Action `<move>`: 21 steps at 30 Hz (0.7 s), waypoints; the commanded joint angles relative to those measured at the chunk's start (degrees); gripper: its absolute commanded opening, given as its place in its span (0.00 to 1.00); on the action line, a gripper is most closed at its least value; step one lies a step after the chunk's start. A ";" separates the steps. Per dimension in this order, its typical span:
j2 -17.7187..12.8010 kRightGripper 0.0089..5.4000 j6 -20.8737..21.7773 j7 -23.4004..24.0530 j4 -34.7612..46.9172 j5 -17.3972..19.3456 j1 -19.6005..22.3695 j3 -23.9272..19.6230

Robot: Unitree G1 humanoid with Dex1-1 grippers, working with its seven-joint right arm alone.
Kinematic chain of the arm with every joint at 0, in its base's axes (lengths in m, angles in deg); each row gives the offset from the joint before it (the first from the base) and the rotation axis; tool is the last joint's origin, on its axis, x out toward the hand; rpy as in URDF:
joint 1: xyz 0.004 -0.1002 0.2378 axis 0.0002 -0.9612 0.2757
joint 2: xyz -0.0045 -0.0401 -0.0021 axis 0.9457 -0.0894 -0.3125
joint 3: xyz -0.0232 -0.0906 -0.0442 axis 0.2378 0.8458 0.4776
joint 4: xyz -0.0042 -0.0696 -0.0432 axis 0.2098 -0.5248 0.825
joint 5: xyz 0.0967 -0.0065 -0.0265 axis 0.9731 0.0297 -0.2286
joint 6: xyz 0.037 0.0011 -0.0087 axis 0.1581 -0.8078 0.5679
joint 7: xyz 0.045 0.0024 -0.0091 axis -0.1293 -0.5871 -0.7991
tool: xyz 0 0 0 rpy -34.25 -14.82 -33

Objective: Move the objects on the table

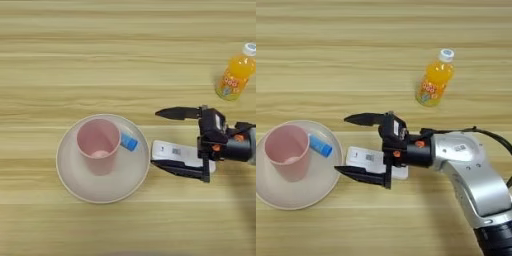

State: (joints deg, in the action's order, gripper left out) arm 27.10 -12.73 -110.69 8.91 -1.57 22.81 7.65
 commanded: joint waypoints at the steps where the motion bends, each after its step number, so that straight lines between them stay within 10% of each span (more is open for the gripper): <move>1: 0.70 1.00 2.96 2.68 0.55 -2.72 3.04 1.37; 21: 8.86 1.00 7.58 5.86 -10.69 -12.37 8.66 10.62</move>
State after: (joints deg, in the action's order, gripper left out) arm 34.95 -7.03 -106.85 -2.03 -13.25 26.84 18.22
